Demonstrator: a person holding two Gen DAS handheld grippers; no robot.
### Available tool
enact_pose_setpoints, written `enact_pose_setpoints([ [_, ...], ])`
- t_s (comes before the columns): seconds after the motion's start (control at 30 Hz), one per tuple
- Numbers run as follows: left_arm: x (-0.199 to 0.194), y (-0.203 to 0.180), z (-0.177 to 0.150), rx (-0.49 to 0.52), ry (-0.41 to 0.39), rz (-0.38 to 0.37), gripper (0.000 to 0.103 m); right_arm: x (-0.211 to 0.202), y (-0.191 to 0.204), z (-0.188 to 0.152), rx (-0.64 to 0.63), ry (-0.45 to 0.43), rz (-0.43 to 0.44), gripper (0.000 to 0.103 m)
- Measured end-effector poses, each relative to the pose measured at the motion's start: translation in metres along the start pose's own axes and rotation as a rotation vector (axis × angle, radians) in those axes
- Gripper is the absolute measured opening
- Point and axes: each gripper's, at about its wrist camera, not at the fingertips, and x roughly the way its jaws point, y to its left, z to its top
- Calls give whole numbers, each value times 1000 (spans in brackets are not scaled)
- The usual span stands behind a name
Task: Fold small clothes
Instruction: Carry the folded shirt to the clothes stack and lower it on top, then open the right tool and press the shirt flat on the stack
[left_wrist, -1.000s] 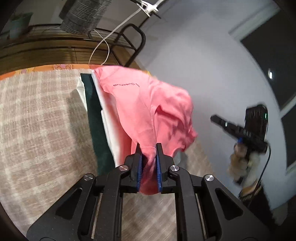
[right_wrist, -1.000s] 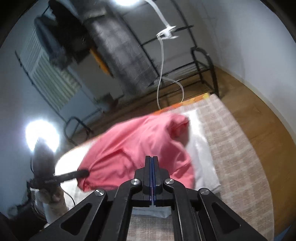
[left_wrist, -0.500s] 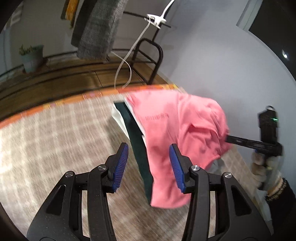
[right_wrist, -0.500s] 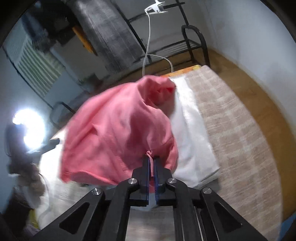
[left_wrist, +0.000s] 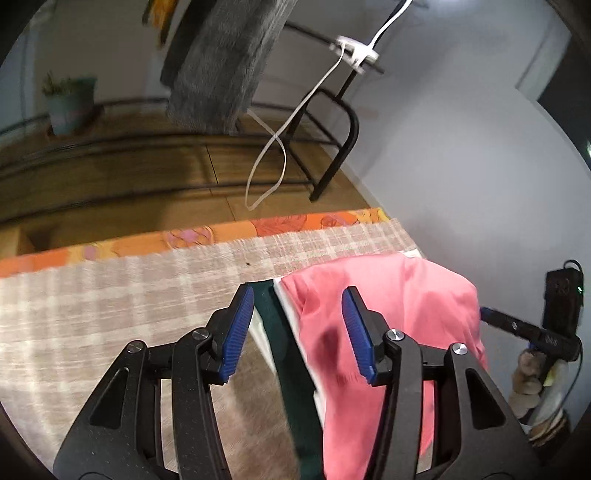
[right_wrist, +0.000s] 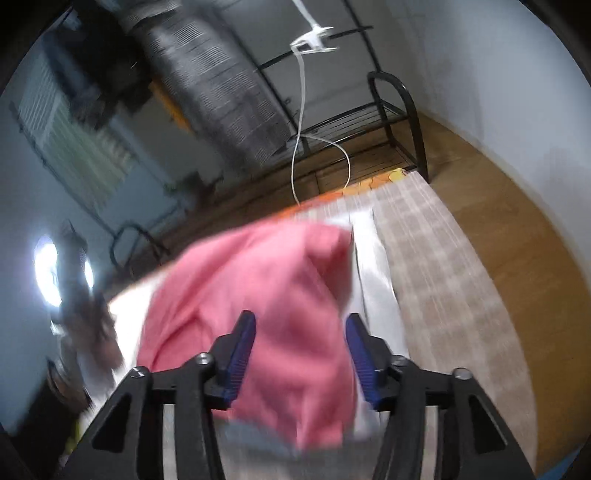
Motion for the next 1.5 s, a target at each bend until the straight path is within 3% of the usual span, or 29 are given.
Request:
enact_pose_setpoints([
  [0.1,28,1,7,-32,58,-27,51,29,-18,21,104,14,63,55],
  [0.23,43,-4,8,-24,36,-26,51,63,-23,32,149,52,81,55],
  [0.3,45,-12,6,14,11,-4,27,71,-21,35,141,58,64,45],
  [0.33,46,-15,5,38,7,14,8,73,-18,36,127,44,57,29],
  [0.37,46,-20,3,70,-7,38,8,71,-15,37,110,24,59,15],
  [0.43,36,-27,-1,107,-73,73,7,59,3,37,2,-54,24,6],
  [0.5,19,-34,-8,157,-192,134,7,44,19,37,-119,-144,-2,3],
  [0.57,26,-37,-12,201,-202,199,7,42,21,40,-162,-192,-79,1],
  [0.67,50,-35,-14,203,-162,281,8,63,13,45,-138,-150,-174,1],
  [0.8,51,-30,-10,182,-138,302,18,73,22,39,-223,-73,-324,2],
  [0.9,28,-30,-10,192,-173,307,19,45,23,31,-212,-121,-325,16],
  [1.0,-4,-34,-19,178,-179,217,19,7,38,5,-218,-175,-205,17],
  [1.1,-23,-49,-41,235,-158,184,19,-1,55,-19,-266,-148,-142,17],
  [1.2,-25,-63,-68,276,-91,159,19,8,59,-42,-294,-69,-210,18],
  [1.3,-26,-70,-91,286,-35,180,19,10,44,-55,-220,3,-281,18],
  [1.4,-42,-74,-108,278,-15,179,20,-12,42,-67,-181,-11,-295,18],
  [1.5,-73,-80,-123,293,-22,172,20,-45,55,-78,-179,-49,-284,27],
])
